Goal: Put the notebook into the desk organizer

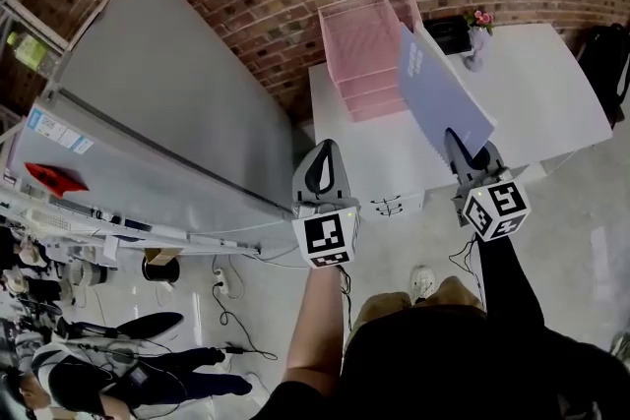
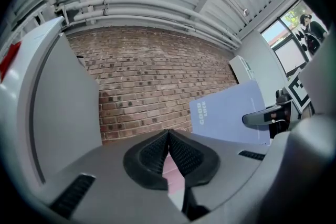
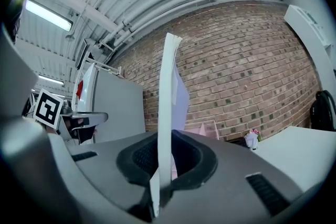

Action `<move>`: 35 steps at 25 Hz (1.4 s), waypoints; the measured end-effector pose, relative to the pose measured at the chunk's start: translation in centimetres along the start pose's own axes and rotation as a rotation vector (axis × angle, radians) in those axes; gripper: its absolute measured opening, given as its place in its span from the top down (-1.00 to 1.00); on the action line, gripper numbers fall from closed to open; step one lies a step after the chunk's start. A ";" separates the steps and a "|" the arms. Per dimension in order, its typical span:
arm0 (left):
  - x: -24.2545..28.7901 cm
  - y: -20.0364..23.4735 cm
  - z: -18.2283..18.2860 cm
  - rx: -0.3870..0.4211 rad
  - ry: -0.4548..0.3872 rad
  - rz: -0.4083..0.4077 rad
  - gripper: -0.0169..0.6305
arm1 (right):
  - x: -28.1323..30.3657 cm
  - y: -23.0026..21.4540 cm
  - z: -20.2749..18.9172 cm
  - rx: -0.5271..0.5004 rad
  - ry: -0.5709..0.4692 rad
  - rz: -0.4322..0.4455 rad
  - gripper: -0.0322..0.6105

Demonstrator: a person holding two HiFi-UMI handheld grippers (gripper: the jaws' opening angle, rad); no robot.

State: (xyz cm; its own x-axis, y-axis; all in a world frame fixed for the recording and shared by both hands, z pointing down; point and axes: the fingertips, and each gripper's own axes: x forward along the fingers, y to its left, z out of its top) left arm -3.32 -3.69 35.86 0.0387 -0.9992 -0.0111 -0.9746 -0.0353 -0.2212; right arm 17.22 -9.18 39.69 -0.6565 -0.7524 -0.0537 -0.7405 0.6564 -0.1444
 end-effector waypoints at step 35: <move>12.9 7.5 -3.9 -0.062 -0.061 -0.388 0.91 | 9.7 2.9 -4.8 0.391 -0.081 -0.235 0.75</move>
State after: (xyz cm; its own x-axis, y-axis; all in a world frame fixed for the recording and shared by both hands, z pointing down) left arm -10.96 -16.95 37.83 0.4180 -0.9084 0.0035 -0.8963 -0.4131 -0.1613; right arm 8.00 -14.33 43.53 -0.4520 -0.8906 -0.0499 -0.7477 0.4088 -0.5233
